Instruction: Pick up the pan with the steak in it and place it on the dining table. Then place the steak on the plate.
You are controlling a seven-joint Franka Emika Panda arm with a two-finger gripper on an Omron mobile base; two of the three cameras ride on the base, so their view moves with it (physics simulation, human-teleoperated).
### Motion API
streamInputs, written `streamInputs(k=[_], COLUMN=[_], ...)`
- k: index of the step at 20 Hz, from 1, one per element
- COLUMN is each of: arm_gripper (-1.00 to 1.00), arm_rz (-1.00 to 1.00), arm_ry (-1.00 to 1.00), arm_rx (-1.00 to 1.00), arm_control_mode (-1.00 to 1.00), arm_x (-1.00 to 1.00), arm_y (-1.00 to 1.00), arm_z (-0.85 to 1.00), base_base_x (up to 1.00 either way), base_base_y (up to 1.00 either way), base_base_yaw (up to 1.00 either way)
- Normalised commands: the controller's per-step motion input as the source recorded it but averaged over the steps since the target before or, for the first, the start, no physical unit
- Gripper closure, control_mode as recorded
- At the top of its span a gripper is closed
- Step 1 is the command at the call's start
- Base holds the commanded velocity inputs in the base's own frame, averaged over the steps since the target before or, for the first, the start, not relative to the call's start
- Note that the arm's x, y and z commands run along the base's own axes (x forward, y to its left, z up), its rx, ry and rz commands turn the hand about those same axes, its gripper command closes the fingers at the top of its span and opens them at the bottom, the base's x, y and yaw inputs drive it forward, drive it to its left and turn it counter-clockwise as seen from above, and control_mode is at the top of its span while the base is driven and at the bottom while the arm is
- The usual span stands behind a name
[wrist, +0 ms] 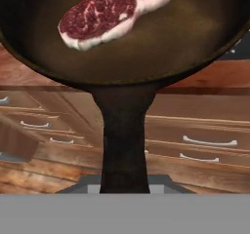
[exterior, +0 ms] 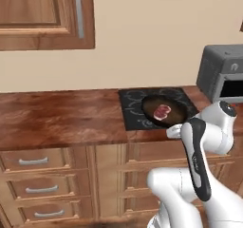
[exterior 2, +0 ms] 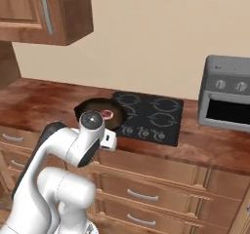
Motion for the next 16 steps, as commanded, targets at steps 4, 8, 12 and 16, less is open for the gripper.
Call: streamInputs(k=[4, 8, 12, 16], arm_gripper=[1.00, 1.00, 1.00, 1.00], arm_rz=[0.00, 0.00, 0.00, 0.00], arm_ry=[0.00, 0.00, 0.00, 0.00], arm_rx=[0.00, 0.00, 0.00, 0.00], arm_control_mode=[1.00, 1.00, 1.00, 1.00], arm_x=[0.00, 0.00, 0.00, 0.00], arm_y=[0.00, 0.00, 0.00, 0.00], arm_z=[0.00, 0.00, 0.00, 0.00], base_base_x=[-0.23, -0.20, -0.16, -0.15], base_base_y=[-0.07, -0.05, -0.02, -0.01], base_base_yaw=[0.46, 0.47, 0.49, 0.49])
